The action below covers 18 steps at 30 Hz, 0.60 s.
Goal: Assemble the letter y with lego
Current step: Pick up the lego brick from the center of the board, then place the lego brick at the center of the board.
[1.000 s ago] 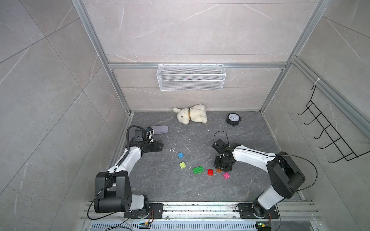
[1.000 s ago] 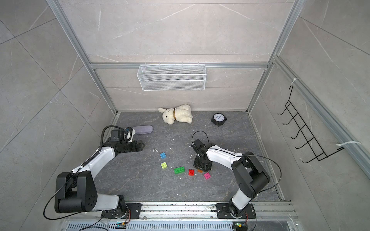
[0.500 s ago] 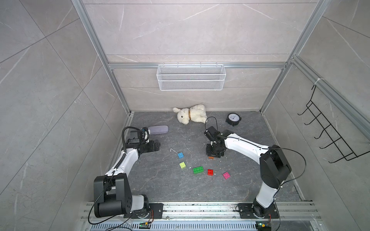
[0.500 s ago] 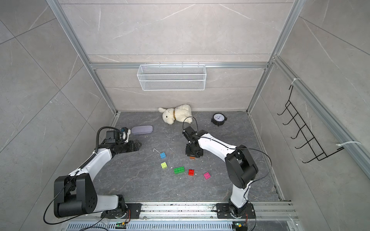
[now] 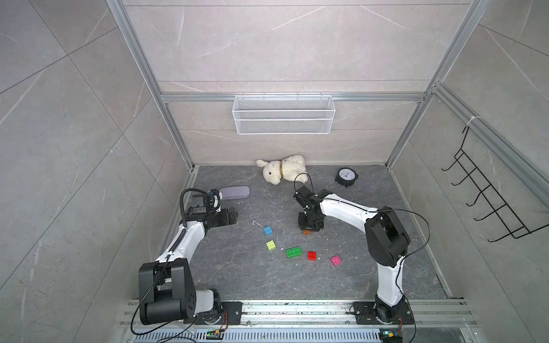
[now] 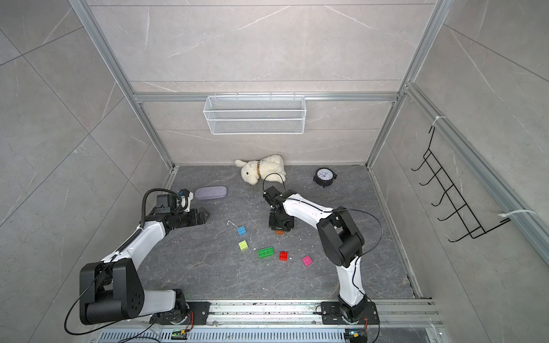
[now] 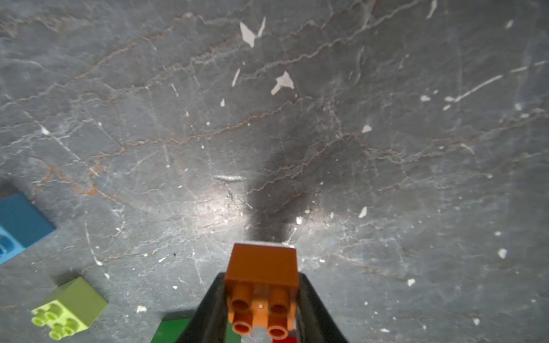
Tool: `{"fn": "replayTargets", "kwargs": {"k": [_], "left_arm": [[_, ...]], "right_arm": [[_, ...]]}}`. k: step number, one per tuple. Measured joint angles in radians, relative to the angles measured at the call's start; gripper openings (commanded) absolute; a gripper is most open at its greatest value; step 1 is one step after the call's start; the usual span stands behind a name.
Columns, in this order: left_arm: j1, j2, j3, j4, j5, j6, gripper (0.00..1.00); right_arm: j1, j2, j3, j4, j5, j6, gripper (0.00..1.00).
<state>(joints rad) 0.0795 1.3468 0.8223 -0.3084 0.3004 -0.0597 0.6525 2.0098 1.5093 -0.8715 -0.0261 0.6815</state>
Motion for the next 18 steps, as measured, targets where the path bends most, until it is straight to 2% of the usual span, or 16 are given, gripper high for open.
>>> {"fn": "replayTargets", "kwargs": {"k": [18], "left_arm": [[0.000,0.000,-0.016,0.010,0.018,-0.016,0.94]], "right_arm": [[0.000,0.016,-0.002,0.013,-0.002,0.010,0.43]]}}
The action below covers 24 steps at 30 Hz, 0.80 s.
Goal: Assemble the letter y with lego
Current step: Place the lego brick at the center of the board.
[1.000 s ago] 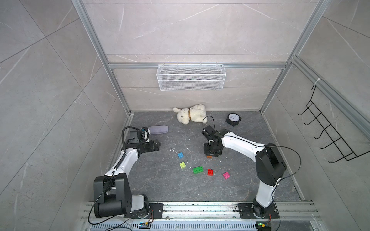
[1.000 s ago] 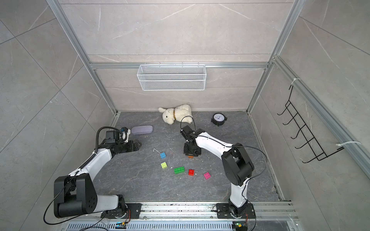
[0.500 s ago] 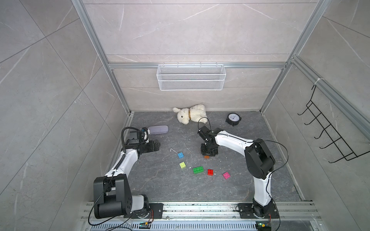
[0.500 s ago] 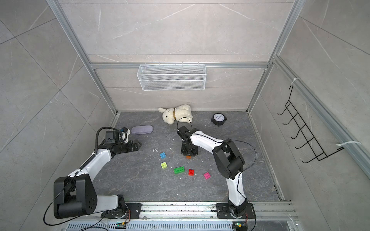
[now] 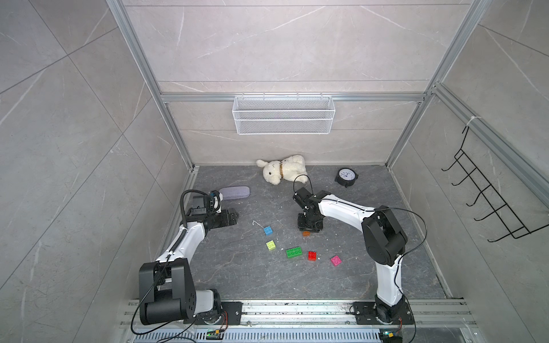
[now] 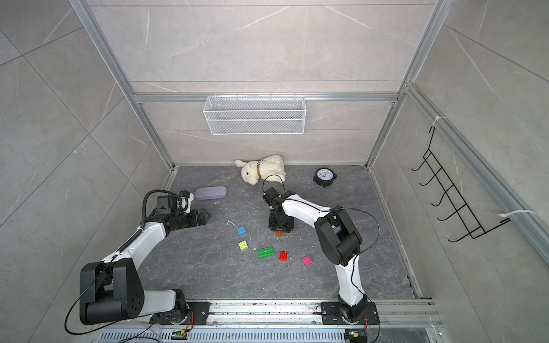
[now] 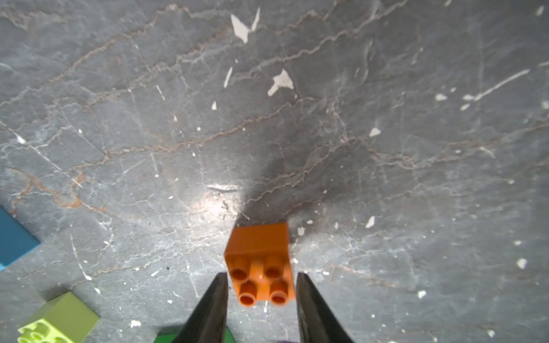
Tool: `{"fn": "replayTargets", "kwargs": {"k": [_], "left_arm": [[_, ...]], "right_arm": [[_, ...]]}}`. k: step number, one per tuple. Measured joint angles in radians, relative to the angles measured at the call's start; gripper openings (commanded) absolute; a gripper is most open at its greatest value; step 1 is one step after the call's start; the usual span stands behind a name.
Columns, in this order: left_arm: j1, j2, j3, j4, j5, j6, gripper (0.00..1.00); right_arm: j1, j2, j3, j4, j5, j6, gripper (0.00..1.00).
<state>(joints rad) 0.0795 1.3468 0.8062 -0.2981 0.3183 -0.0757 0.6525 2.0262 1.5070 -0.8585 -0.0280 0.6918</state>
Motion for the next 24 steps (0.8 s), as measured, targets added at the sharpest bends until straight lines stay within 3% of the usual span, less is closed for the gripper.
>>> {"fn": "replayTargets", "kwargs": {"k": [6,10,14,18,24], "left_arm": [[0.000,0.000,-0.001,0.007,0.006,-0.001,0.93],[0.000,0.000,-0.001,0.008,0.043,0.000,0.91],[0.000,0.000,-0.017,0.027,0.133,-0.003,0.90],[-0.001,0.000,-0.050,0.042,0.216,-0.009,0.90],[-0.001,0.000,-0.053,0.055,0.243,-0.013,0.90]], "right_arm": [[0.000,-0.003,-0.014,0.016,-0.002,-0.010,0.45],[0.000,-0.076,-0.082,0.056,0.008,-0.103,0.47],[0.000,-0.282,-0.222,0.126,0.008,-0.346,0.49],[0.000,-0.506,-0.384,0.191,-0.080,-0.721,0.49],[0.000,-0.585,-0.514,0.175,-0.227,-1.182,0.49]]}}
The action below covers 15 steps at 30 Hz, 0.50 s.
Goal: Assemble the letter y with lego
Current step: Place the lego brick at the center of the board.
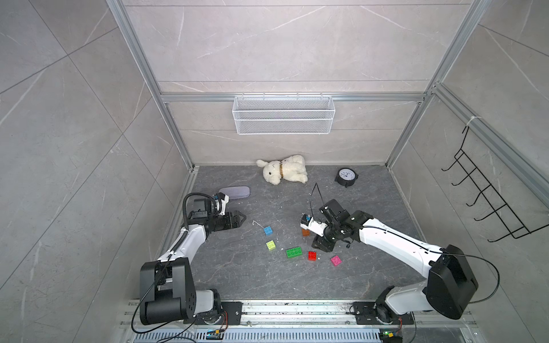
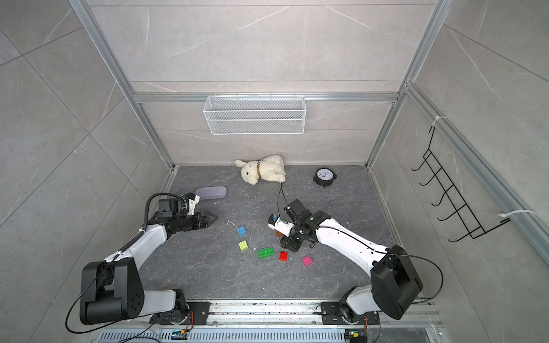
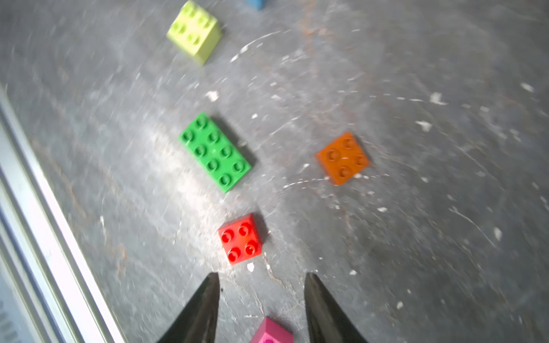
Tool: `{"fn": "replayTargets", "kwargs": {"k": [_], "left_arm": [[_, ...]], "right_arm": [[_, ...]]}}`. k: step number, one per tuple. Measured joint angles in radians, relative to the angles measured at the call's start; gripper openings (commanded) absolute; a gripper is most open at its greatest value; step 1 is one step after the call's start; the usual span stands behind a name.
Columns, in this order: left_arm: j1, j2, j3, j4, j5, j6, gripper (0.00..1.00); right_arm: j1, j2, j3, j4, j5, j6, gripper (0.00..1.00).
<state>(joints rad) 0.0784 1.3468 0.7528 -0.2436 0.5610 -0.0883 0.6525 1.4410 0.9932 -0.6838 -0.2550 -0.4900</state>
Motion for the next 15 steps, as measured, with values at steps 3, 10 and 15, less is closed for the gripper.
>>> {"fn": "replayTargets", "kwargs": {"k": [3,10,15], "left_arm": [[0.000,0.000,0.000,0.004,0.000,0.000,0.90],[0.000,0.000,0.000,0.005,-0.001,0.000,0.90],[0.000,0.000,0.000,0.005,-0.002,0.000,0.90]], "right_arm": [[0.000,0.025,-0.004,-0.010,-0.032,-0.120,0.49],[0.006,0.083,-0.004,-0.011,-0.063,-0.249,0.49],[0.028,0.092,-0.014,0.015,-0.026,-0.274,0.49]]}}
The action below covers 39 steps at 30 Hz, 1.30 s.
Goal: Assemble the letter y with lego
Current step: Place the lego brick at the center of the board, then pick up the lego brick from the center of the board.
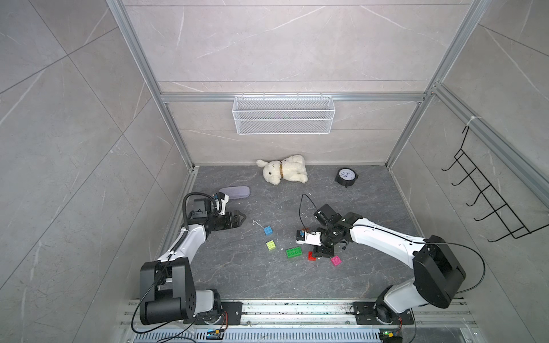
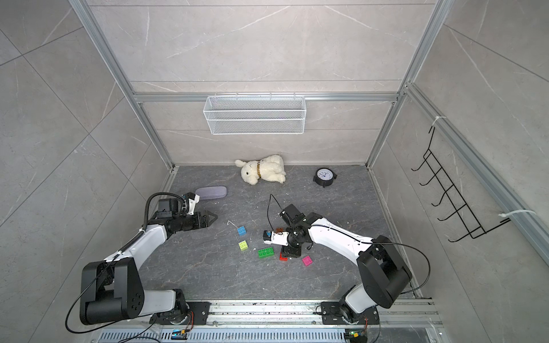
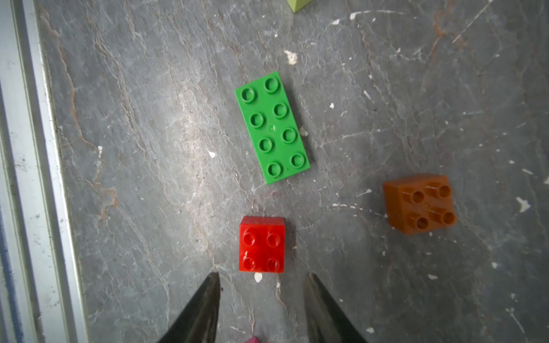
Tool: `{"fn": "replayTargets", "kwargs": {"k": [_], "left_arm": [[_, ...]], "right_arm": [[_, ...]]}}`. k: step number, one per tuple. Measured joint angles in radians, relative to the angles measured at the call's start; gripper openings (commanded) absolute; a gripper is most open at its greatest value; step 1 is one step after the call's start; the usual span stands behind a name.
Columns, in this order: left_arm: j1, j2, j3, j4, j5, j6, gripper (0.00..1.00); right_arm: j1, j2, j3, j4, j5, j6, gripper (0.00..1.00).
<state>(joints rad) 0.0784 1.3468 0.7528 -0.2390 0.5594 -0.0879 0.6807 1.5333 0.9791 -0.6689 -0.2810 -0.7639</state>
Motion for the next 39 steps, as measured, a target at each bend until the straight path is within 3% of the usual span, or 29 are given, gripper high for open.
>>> {"fn": "replayTargets", "kwargs": {"k": [25,30,39], "left_arm": [[0.000,0.000,0.000,0.000,0.000,0.000,0.90],[0.000,0.000,0.000,0.000,0.000,0.000,0.90],[0.000,0.000,0.000,0.000,0.000,0.001,0.90]], "right_arm": [[0.058,0.097,-0.033,0.072,0.102,-0.041,0.49],[0.058,0.113,-0.033,0.081,0.107,-0.039,0.41],[0.058,0.115,-0.035,0.097,0.115,-0.037,0.36]]}}
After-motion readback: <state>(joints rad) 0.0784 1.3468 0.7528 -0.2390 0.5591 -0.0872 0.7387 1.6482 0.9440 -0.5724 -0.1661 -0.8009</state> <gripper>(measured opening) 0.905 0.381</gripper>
